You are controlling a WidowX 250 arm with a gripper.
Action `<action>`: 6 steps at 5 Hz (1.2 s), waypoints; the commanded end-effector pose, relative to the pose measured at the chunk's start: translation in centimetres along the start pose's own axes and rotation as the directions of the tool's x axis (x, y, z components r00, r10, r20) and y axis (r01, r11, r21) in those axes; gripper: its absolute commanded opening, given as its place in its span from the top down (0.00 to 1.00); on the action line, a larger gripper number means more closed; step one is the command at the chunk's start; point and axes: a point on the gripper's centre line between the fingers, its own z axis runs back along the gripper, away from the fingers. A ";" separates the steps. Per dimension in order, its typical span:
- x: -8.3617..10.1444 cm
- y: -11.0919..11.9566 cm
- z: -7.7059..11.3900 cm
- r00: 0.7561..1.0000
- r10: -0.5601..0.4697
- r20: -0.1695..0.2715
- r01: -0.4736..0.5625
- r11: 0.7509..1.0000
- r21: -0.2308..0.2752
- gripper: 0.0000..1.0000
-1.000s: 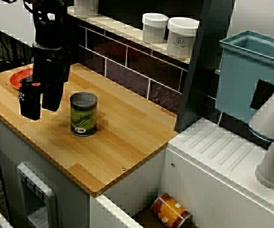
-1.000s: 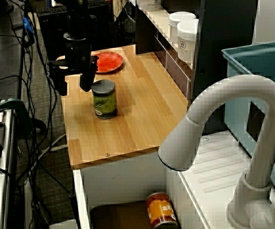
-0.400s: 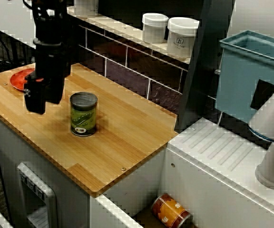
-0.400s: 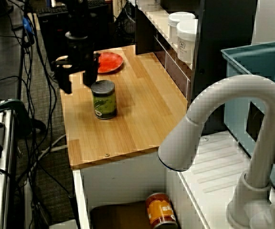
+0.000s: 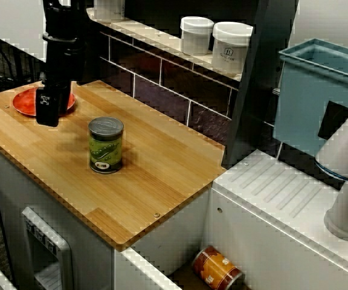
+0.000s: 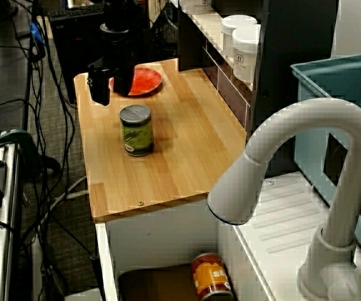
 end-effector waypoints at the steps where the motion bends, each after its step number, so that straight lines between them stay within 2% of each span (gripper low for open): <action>1: -1.6 1.3 0.8 0.980 0.196 0.040 -0.195 0.980 -0.037 0.00; 2: -1.0 0.4 1.1 0.963 0.265 0.042 -0.263 0.964 -0.049 0.00; 3: 0.0 -1.5 1.8 0.913 0.389 0.124 -0.383 0.921 -0.071 0.00; 4: 0.0 -2.9 1.9 0.876 0.446 0.183 -0.443 0.895 -0.062 0.00; 5: 0.1 -3.6 1.8 0.869 0.454 0.200 -0.455 0.890 -0.042 0.00; 6: 0.3 -4.0 1.2 0.872 0.446 0.200 -0.450 0.893 -0.027 0.00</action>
